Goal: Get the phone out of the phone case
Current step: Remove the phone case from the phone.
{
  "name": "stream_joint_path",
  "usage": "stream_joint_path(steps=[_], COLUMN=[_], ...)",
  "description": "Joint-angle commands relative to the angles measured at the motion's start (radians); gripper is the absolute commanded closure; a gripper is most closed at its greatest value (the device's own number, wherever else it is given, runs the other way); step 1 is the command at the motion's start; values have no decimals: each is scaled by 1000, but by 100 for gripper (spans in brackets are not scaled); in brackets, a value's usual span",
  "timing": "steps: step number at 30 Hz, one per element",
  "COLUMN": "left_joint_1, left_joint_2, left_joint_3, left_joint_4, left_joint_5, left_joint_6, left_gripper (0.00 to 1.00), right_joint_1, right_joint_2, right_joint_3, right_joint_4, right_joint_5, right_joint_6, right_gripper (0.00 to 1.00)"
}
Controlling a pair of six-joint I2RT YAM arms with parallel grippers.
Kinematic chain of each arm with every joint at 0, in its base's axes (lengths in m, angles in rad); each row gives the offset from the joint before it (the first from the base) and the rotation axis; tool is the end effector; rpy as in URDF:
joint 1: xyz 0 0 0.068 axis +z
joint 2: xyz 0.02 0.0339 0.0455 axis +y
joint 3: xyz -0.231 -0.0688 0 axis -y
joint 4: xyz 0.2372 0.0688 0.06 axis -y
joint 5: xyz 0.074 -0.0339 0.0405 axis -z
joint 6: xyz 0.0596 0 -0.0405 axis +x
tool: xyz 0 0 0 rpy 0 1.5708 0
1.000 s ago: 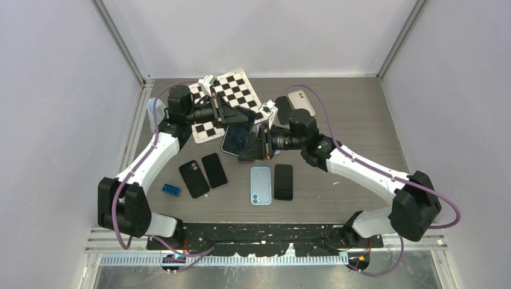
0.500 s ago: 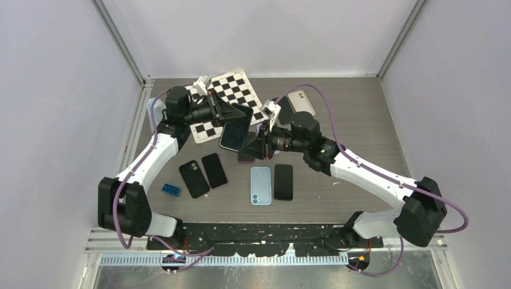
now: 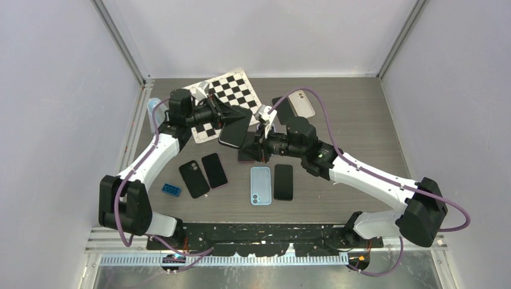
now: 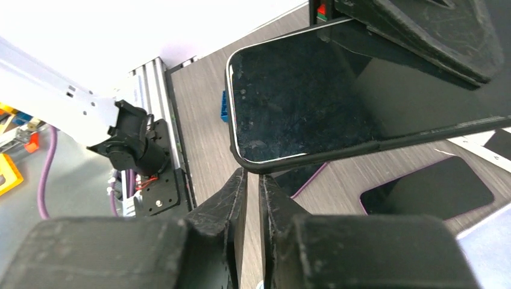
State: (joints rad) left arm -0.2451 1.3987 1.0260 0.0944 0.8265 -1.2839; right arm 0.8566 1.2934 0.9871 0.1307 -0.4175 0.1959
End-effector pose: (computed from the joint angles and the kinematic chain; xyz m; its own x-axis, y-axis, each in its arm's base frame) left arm 0.3126 -0.1234 0.2792 -0.8912 -0.4469 -0.0783 -0.0149 0.2013 -0.9794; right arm 0.1963 0.2633 0.2989 -0.2976 -0.0717 -0.9520 -0.9117 0.3171 0.2611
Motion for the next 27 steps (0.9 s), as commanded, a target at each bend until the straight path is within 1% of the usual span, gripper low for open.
stream_joint_path(steps=[1, 4, 5, 6, 7, 8, 9, 10, 11, 12, 13, 14, 15, 16, 17, 20, 23, 27], left_joint_1=[23, 63, 76, 85, 94, 101, 105, 104, 105, 105, 105, 106, 106, 105, 105, 106, 105, 106], left_joint_2=[-43, -67, -76, -85, -93, -104, -113, -126, -137, -150, -165, -186, -202, -219, -233, -267, -281, -286], left_joint_3=[-2, -18, -22, -27, -28, -29, -29, -28, -26, -24, -24, -24, -25, -25, -28, -38, -48, -55], left_joint_4=[51, 95, 119, 146, 170, 188, 202, 221, 235, 248, 259, 267, 267, 267, 268, 271, 300, 332], left_joint_5=[12, 10, 10, 10, 12, 13, 11, 12, 13, 16, 21, 23, 24, 23, 27, 32, 49, 65], left_joint_6=[-49, -56, -58, -58, -52, -39, -26, -8, 16, 52, 82, 116, 146, 177, 205, 253, 261, 251], left_gripper=[100, 100, 100, 100, 100, 100, 100, 100, 100, 100, 100, 100, 100, 100, 100, 100, 100, 100], right_joint_1=[5, -10, -21, -34, -42, -58, -68, -88, -98, -120, -130, -147, -152, -156, -156, -153, -147, -135], right_joint_2=[-56, -77, -84, -87, -90, -90, -90, -89, -83, -78, -62, -49, -21, 11, 27, 94, 122, 118], right_joint_3=[-8, -35, -41, -57, -64, -75, -82, -97, -116, -126, -146, -153, -158, -157, -152, -148, -129, -114], right_joint_4=[20, 19, 26, 32, 45, 54, 81, 101, 157, 242, 291, 398, 446, 530, 567, 760, 805, 739], right_joint_5=[108, 101, 90, 81, 57, 24, 5, -36, -59, -110, -137, -190, -213, -244, -254, -301, -312, -297], right_joint_6=[-13, 42, 77, 96, 136, 180, 209, 271, 305, 387, 432, 529, 573, 650, 680, 803, 827, 747], right_gripper=[80, 72, 68, 65, 60, 57, 50, 47, 44, 43, 41, 40, 38, 37, 35, 33, 32, 32])
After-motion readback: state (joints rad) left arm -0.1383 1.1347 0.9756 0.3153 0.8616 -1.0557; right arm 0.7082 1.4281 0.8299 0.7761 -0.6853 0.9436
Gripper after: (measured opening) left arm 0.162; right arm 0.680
